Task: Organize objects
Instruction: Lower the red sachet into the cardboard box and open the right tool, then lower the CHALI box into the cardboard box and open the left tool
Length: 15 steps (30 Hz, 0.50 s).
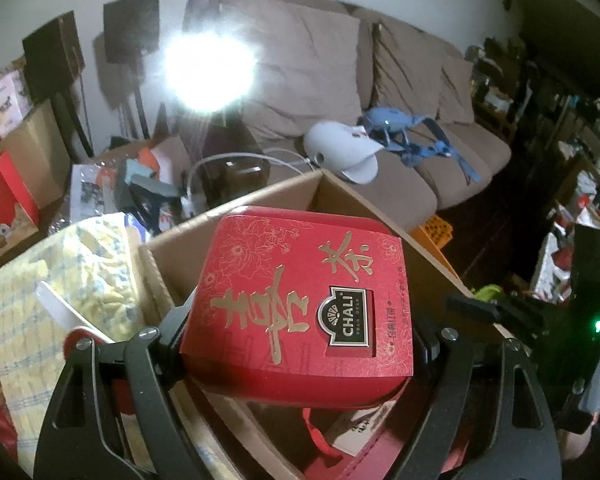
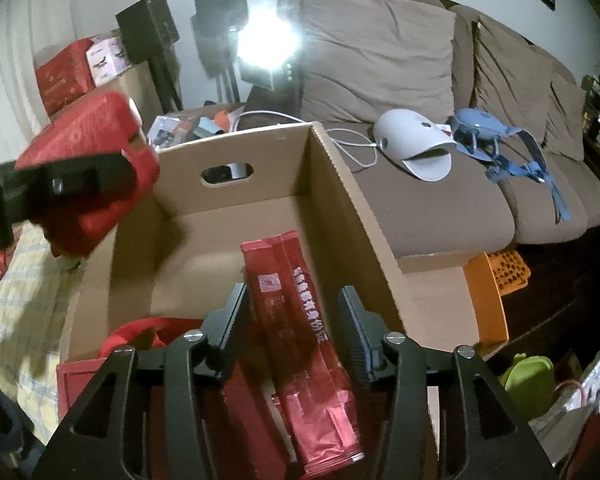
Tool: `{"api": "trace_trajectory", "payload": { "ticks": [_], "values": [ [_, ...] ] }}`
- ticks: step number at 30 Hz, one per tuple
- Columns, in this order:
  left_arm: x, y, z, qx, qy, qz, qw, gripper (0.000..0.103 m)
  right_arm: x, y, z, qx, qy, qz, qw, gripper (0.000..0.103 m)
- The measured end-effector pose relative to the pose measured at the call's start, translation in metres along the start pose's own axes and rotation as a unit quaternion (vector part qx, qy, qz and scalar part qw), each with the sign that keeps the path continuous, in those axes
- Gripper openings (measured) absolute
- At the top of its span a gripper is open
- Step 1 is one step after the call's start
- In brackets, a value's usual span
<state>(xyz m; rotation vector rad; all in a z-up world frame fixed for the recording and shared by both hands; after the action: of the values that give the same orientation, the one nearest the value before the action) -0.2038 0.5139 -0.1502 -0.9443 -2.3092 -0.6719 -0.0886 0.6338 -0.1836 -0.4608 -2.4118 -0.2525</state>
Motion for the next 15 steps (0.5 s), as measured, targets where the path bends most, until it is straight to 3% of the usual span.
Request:
{"api": "trace_trajectory", "payload": {
  "ticks": [4,9,15],
  "values": [
    [-0.005,0.005,0.008,-0.005,-0.018,0.006,0.9998,0.081,0.001,0.003,-0.004,-0.008,0.006,0.006,1.0,0.058],
    [-0.013,0.007,0.026,-0.037,-0.052,-0.007,0.9979,0.081,0.002,0.009,-0.007,-0.026,0.013,0.011,1.0,0.072],
    [-0.022,0.008,0.043,-0.032,-0.081,-0.007,0.9962,0.081,0.002,0.018,-0.009,-0.035,0.012,0.026,0.999,0.073]
  ]
}}
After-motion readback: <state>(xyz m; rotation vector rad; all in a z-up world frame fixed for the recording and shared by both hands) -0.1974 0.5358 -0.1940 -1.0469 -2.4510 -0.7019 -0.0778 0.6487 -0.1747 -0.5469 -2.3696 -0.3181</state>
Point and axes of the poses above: each gripper's, at about its wrist camera, not at the fingertips, and z roughly the way its jaws point, y to its right, x to its top, the point moved 2 cm from there along z, roughly the way its jaws point, and after that the axes turned 8 degrees about -x, right-handed, at the moved point
